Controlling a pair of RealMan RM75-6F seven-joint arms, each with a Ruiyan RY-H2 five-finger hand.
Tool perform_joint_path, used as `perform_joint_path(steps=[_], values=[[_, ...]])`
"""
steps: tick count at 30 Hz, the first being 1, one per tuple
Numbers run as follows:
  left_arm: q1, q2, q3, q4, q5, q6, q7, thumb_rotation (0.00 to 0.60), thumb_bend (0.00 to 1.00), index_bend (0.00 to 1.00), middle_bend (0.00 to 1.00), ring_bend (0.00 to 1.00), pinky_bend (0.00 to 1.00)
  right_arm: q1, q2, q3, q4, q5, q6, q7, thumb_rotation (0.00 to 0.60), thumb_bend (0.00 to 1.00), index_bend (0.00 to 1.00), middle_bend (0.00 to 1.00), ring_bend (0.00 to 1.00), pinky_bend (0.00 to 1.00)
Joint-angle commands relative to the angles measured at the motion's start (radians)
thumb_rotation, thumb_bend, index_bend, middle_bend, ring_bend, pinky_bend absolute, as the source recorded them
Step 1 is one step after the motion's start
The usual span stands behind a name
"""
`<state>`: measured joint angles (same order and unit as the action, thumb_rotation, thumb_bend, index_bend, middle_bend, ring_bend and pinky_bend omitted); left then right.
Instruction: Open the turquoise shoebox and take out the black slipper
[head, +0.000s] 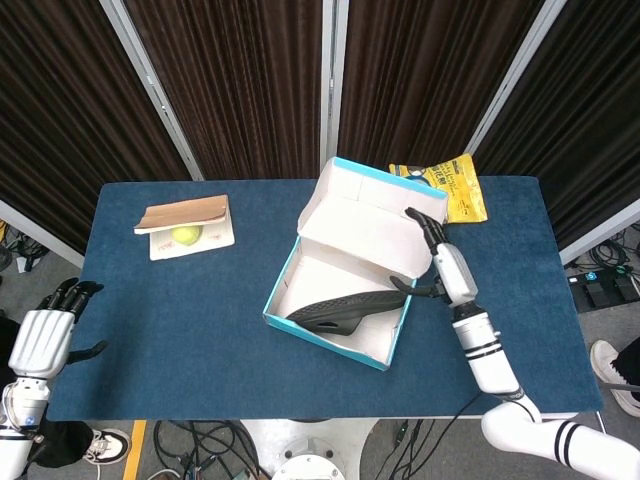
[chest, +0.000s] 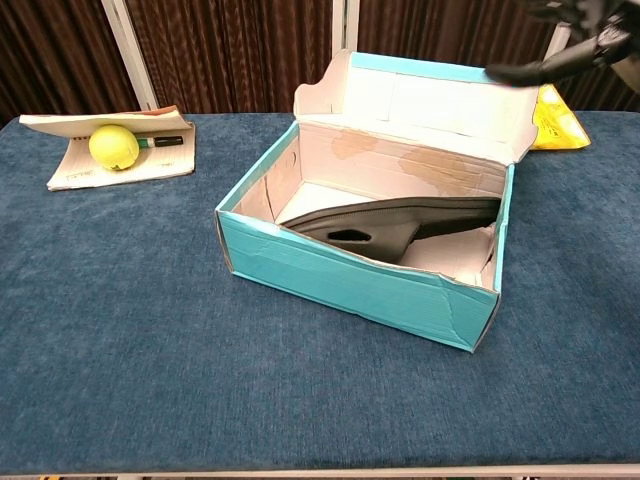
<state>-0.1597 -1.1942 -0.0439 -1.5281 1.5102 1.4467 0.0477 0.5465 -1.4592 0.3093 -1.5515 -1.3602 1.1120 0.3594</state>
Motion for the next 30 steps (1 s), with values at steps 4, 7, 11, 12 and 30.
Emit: perform_joint_path(steps=[4, 7, 11, 12, 30], values=[[0.000, 0.000, -0.001, 0.003, 0.001, 0.003, -0.004, 0.600, 0.07, 0.19, 0.19, 0.11, 0.32, 0.115, 0.109, -0.052, -0.154, 0.129, -0.228, -0.340, 0.600, 0.10, 0.00, 0.06, 0.00, 0.00], [0.001, 0.001, -0.002, 0.004, 0.002, 0.007, -0.005, 0.600, 0.07, 0.20, 0.19, 0.11, 0.32, 0.158, 0.142, -0.062, -0.197, 0.220, -0.286, -0.457, 0.600, 0.10, 0.00, 0.06, 0.00, 0.00], [0.000, 0.001, -0.003, 0.005, 0.000, 0.005, -0.008, 0.600, 0.07, 0.20, 0.19, 0.11, 0.32, 0.201, 0.153, -0.080, -0.230, 0.313, -0.313, -0.564, 0.600, 0.10, 0.00, 0.06, 0.00, 0.00], [0.000, 0.001, -0.003, 0.005, 0.001, 0.005, -0.009, 0.600, 0.07, 0.20, 0.19, 0.11, 0.32, 0.211, 0.151, -0.084, -0.234, 0.334, -0.319, -0.581, 0.600, 0.10, 0.00, 0.06, 0.00, 0.00], [0.007, -0.005, -0.004, 0.028, 0.012, 0.027, -0.037, 0.600, 0.07, 0.20, 0.19, 0.11, 0.32, 0.410, 0.050, -0.172, -0.197, 0.626, -0.370, -0.789, 0.600, 0.10, 0.00, 0.06, 0.00, 0.00]])
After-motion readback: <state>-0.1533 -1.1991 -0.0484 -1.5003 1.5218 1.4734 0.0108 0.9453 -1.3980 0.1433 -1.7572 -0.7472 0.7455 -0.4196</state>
